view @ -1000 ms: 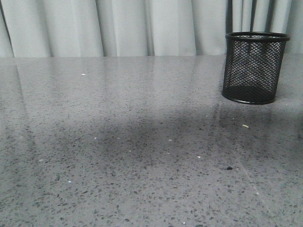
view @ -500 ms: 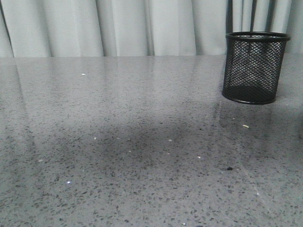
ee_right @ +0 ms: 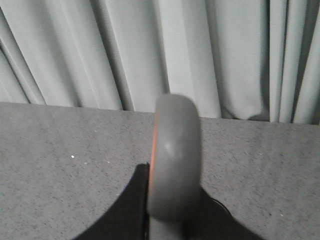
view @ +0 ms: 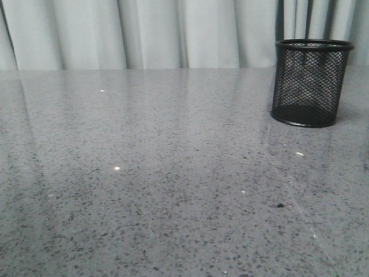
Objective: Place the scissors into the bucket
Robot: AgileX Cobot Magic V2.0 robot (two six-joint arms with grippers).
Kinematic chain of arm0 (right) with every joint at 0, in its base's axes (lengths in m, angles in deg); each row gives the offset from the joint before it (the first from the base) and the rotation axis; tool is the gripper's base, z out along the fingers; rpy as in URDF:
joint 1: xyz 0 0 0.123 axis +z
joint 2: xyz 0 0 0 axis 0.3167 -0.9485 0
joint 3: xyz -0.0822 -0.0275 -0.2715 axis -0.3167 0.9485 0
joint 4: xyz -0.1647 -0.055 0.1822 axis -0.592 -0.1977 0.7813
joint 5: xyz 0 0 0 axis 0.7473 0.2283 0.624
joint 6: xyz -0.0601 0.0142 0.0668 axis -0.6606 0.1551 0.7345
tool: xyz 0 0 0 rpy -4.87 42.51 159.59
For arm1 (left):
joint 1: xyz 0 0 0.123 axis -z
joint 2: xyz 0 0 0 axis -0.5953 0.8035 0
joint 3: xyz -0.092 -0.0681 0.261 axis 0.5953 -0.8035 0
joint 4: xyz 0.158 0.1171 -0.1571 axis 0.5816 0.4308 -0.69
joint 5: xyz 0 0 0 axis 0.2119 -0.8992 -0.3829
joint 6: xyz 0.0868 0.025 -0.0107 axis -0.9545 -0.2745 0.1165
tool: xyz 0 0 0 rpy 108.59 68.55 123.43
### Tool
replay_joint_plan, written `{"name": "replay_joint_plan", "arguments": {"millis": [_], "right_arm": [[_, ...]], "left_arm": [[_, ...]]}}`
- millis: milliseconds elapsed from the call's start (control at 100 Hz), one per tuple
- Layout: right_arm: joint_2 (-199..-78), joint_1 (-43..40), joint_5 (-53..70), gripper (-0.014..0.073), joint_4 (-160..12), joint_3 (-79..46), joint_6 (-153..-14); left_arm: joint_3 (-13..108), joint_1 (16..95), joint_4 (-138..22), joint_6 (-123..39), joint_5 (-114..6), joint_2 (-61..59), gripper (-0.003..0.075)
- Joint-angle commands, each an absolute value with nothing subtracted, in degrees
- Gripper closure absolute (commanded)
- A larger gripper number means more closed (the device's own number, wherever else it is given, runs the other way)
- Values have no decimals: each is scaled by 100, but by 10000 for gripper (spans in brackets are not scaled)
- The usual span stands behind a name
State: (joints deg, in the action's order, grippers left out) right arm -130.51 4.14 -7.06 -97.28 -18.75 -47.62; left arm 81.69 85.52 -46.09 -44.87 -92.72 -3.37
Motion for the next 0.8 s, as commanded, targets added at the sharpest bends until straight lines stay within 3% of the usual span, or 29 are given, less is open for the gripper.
{"name": "replay_joint_plan", "arguments": {"millis": [0, 290, 790], "right_arm": [[-13308, 371, -1057, 652, -9972, -2470, -4869], [-14343, 371, -1645, 652, -9898, -2712, -5293], [-15557, 371, -905, 638, -10229, -2712, -5293]], "left_arm": [[8052, 8588, -4230, -3603, -8843, -758, 740], [6742, 8588, -4067, -3241, -8773, -2225, 740], [5793, 8588, -4104, -3151, -8456, -3556, 740]]}}
